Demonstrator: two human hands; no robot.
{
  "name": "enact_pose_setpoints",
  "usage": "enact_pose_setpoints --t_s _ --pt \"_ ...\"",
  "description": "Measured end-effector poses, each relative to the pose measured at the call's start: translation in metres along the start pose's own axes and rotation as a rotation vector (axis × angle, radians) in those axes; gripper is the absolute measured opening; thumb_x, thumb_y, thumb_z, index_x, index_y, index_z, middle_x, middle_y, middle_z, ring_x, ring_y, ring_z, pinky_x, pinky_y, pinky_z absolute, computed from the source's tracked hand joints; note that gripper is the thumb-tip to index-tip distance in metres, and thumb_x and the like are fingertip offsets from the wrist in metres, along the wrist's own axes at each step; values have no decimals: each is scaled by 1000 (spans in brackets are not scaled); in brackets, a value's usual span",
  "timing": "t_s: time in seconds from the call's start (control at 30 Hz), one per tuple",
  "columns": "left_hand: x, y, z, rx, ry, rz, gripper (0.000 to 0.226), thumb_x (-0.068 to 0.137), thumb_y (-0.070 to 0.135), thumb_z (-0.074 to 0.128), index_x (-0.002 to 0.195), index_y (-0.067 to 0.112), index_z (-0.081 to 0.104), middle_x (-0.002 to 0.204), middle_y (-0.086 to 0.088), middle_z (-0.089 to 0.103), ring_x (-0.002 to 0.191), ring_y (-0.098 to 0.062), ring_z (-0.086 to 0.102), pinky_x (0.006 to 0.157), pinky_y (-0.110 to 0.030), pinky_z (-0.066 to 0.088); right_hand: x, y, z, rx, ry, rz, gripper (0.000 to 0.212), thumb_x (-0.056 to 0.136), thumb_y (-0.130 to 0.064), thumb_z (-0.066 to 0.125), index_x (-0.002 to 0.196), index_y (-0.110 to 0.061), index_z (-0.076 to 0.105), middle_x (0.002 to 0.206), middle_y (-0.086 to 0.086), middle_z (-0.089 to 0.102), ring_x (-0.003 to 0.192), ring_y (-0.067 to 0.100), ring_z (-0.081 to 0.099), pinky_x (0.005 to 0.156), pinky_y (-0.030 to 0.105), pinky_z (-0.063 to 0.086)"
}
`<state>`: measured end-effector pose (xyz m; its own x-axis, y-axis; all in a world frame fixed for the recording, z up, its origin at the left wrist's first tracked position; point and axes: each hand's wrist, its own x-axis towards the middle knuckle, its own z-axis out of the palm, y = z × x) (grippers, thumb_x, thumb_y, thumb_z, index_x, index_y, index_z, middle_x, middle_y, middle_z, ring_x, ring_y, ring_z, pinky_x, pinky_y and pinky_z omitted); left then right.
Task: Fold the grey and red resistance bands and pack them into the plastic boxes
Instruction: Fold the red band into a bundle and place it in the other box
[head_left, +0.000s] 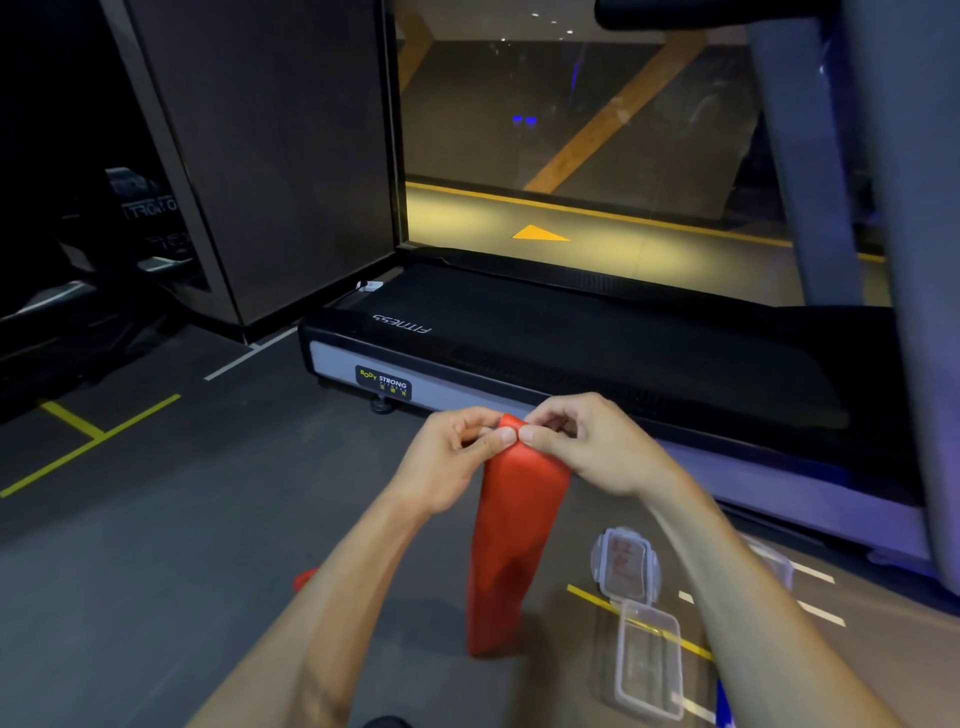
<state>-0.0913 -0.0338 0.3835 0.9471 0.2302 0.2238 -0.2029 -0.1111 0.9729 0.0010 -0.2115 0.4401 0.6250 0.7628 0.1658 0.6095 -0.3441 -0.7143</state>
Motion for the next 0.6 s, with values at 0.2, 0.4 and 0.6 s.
enact_pose_setpoints --t_s 0.2,0.4,0.6 --pt "0 2 1 -21 -54 11 22 99 8 63 120 8 70 102 -12 78 97 -21 73 95 -35 56 3 3 3 13 113 -8 6 93 -26 73 90 -22 75 76 -3 73 59 -1 60 59 16 45" --pt "-1 3 1 -72 -75 -6 28 100 4 59 128 3 65 105 -21 76 100 -29 72 100 -41 55 5 7 1 98 87 -4 12 95 -25 68 89 -21 76 86 -1 76 83 22 71 78 44 56" --pt "0 2 3 -79 -65 -18 33 99 4 61 132 9 62 100 -22 75 97 -27 69 101 -46 53 0 5 -2 129 44 6 21 103 -24 60 93 -14 77 89 6 77 84 26 71 80 44 53"
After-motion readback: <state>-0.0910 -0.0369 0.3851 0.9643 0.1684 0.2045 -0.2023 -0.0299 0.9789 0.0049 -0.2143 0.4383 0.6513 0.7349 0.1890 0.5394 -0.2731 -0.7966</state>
